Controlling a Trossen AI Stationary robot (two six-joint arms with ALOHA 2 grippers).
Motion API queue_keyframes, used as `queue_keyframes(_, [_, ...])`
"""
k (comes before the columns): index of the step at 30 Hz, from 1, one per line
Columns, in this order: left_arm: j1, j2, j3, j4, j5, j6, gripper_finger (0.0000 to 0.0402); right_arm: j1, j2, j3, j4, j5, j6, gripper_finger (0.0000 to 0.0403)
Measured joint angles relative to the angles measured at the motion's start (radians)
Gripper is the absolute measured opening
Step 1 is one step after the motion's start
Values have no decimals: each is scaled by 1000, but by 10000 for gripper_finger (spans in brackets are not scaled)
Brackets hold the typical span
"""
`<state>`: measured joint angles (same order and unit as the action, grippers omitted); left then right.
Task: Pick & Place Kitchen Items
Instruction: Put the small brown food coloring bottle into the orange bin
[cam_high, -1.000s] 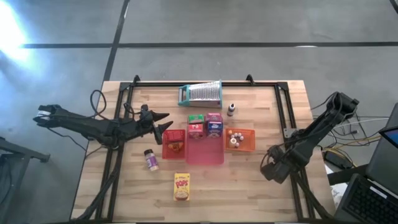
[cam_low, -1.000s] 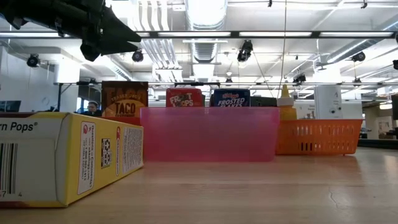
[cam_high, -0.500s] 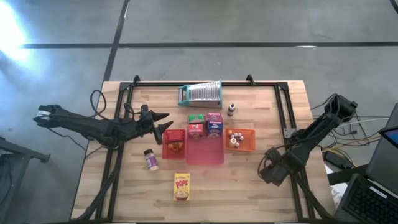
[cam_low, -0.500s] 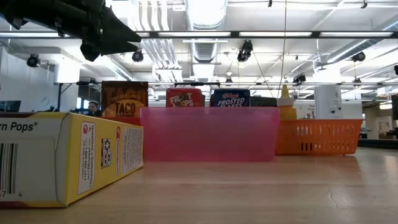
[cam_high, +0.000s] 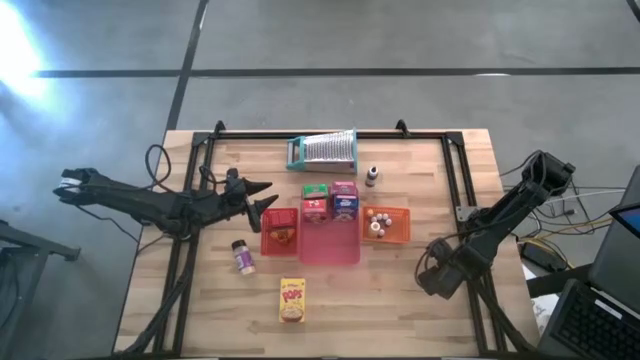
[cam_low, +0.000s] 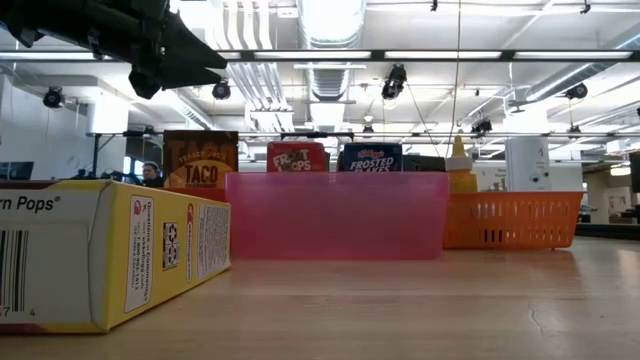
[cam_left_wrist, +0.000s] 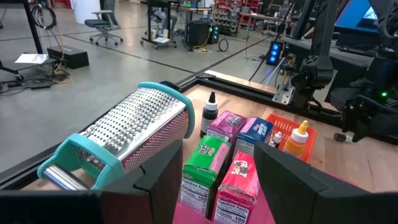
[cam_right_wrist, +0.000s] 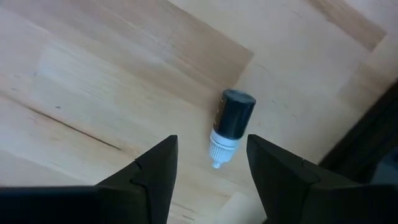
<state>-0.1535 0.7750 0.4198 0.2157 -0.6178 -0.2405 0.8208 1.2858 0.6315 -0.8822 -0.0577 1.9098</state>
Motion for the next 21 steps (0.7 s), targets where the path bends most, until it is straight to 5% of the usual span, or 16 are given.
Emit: queue_keyframes(21, [1,0,0,-10,0,-6,204,47,153,5,26,-20,62,134])
